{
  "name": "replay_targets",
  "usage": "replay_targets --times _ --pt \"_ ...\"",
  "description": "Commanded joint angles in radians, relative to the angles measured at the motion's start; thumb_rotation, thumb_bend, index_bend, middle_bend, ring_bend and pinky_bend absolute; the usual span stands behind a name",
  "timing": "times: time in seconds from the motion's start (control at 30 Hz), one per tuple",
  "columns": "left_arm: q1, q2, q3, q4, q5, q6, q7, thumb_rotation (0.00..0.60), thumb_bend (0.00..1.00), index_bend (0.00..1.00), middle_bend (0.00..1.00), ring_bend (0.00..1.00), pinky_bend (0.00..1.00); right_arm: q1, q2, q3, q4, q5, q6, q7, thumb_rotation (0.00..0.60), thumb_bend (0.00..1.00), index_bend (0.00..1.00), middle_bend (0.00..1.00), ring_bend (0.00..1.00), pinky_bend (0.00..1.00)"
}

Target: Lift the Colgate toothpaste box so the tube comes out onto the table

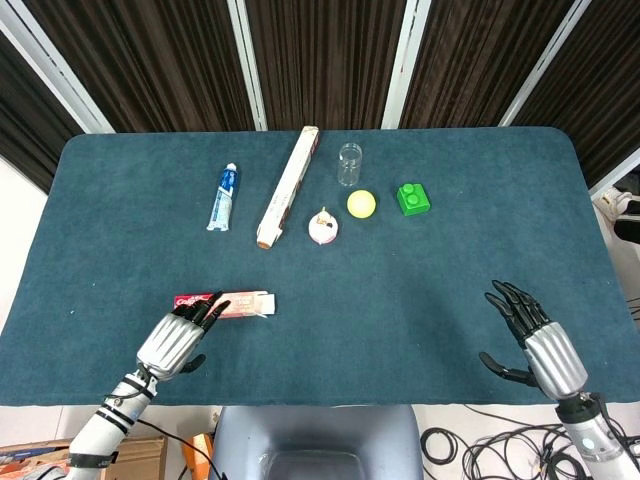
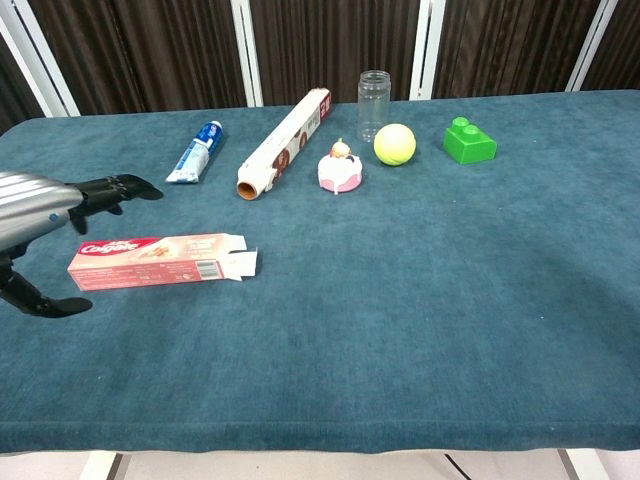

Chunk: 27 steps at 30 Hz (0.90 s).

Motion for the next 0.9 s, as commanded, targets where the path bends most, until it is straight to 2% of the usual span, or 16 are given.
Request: replay_targets --times 0.03,0.07,0.1,0.13,0.2,0.27,0.43,0.63,0.9 --pt "0.005 -0.008 -0.037 -0.079 -0.124 0.051 0.130 0.600 0.24 0.02 0.02 0.32 0.47 -0.039 0.114 -0.042 -0.149 0.042 -0.069 -0.083 0.600 0.19 0.07 0.00 0.00 0.13" --pt "0.001 -0.012 -0.043 -0.089 -0.138 0.063 0.159 0.600 0.24 0.02 0.02 0.44 0.56 -0.043 0.125 -0.044 -0.162 0.045 -0.073 -0.088 0.600 0.19 0.07 0.00 0.00 0.13" --pt "-0.003 -0.019 -0.048 -0.096 -0.150 0.075 0.186 0.600 0.24 0.02 0.02 0.52 0.62 -0.046 0.132 -0.044 -0.171 0.047 -0.075 -0.093 0.600 0.19 0.07 0.00 0.00 0.13" --pt "-0.008 -0.031 -0.053 -0.100 -0.162 0.090 0.219 0.600 0.24 0.02 0.03 0.65 0.72 -0.051 0.141 -0.045 -0.182 0.049 -0.075 -0.101 0.600 0.19 0.07 0.00 0.00 0.13" --pt "-0.017 -0.055 -0.061 -0.097 -0.176 0.113 0.265 0.600 0.24 0.04 0.05 0.77 0.83 -0.062 0.152 -0.048 -0.193 0.048 -0.071 -0.112 0.600 0.19 0.07 0.00 0.00 0.13" --pt "-0.026 -0.092 -0.070 -0.084 -0.185 0.144 0.314 0.600 0.24 0.08 0.10 0.87 0.90 -0.076 0.164 -0.054 -0.199 0.040 -0.061 -0.127 0.600 0.19 0.07 0.00 0.00 0.13" --pt "-0.057 -0.171 -0.091 -0.061 -0.244 0.165 0.393 0.600 0.24 0.12 0.15 0.93 0.96 -0.113 0.182 -0.060 -0.198 0.025 -0.032 -0.194 0.600 0.19 0.07 0.00 0.00 0.13" --pt "-0.126 -0.265 -0.127 -0.022 -0.413 0.154 0.505 0.600 0.24 0.14 0.18 0.95 0.98 -0.125 0.198 -0.068 -0.209 0.009 -0.056 -0.259 0.600 0.19 0.07 0.00 0.00 0.13" --pt "-0.184 -0.369 -0.154 0.066 -0.501 0.180 0.541 0.600 0.25 0.16 0.22 0.98 1.00 -0.120 0.203 -0.070 -0.231 0.002 -0.115 -0.316 0.600 0.19 0.07 0.00 0.00 0.13"
